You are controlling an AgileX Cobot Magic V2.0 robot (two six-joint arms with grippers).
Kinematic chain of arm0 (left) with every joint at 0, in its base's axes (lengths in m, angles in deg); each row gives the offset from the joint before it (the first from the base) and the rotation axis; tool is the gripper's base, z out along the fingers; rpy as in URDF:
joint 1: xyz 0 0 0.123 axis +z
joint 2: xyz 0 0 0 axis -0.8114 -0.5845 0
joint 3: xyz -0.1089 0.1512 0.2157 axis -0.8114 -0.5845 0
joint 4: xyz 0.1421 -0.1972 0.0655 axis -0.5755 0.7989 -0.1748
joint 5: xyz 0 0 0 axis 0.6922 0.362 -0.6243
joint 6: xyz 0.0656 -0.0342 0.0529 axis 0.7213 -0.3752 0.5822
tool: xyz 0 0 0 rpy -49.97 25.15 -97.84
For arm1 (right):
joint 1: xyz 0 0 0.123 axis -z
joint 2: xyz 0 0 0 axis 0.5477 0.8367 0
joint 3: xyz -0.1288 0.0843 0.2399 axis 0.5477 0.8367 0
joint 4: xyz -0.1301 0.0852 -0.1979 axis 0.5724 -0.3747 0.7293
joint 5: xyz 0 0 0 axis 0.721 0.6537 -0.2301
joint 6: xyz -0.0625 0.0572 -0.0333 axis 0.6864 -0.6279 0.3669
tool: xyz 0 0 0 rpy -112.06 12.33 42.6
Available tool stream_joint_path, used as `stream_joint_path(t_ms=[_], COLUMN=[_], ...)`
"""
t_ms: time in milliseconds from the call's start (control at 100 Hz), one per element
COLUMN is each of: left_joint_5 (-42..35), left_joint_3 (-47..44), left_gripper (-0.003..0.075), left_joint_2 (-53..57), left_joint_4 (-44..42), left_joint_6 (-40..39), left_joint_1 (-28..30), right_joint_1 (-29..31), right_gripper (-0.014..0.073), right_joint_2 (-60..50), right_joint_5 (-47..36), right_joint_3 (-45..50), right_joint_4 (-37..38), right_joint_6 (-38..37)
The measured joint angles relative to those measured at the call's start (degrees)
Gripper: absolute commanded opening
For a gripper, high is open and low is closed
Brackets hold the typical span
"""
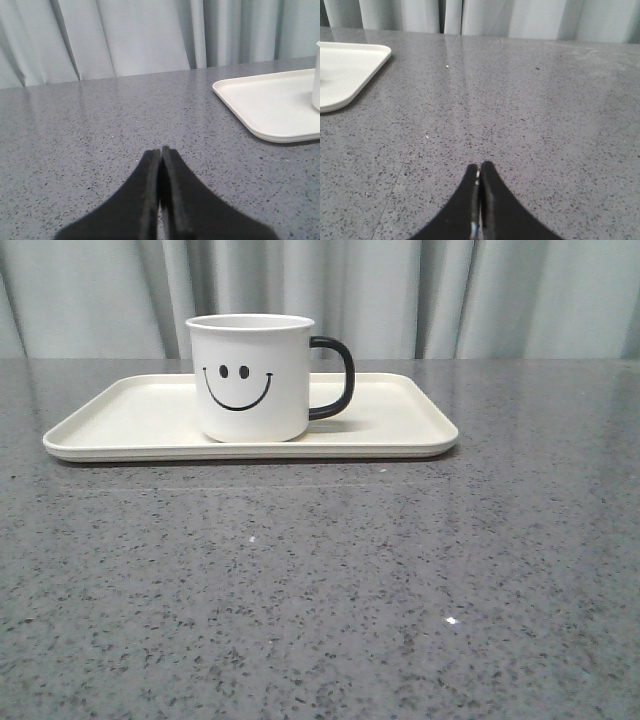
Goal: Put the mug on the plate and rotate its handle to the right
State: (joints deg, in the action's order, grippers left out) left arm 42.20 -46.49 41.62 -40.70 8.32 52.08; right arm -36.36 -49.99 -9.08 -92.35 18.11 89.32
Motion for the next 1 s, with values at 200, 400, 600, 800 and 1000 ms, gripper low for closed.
stream_joint_path(t_ms=[200, 400, 600, 800, 1000], left_joint_5=[0.0, 0.0, 0.0, 0.0, 0.0], left_joint_3=[0.0, 0.0, 0.0, 0.0, 0.0], left_gripper=[-0.002, -0.002, -0.002, -0.002, -0.002], left_joint_2=[0.0, 0.0, 0.0, 0.0, 0.0], left_joint_4=[0.0, 0.0, 0.0, 0.0, 0.0], left_joint_6=[0.0, 0.0, 0.0, 0.0, 0.0], left_joint_1=[0.0, 0.0, 0.0, 0.0, 0.0], right_joint_1=[0.0, 0.0, 0.0, 0.0, 0.0], right_gripper=[-0.0066, -0.0066, -0.0066, -0.0066, -0.0066], right_joint_2=[-0.22, -0.22, -0.22, -0.22, -0.22], right_joint_5=[-3.76, -6.2, -7.49, -7.69, -7.69], right_joint_3=[3.89, 5.24, 5.24, 5.24, 5.24], right_joint_4=[0.0, 0.0, 0.0, 0.0, 0.0], right_joint_6=[0.0, 0.0, 0.0, 0.0, 0.0])
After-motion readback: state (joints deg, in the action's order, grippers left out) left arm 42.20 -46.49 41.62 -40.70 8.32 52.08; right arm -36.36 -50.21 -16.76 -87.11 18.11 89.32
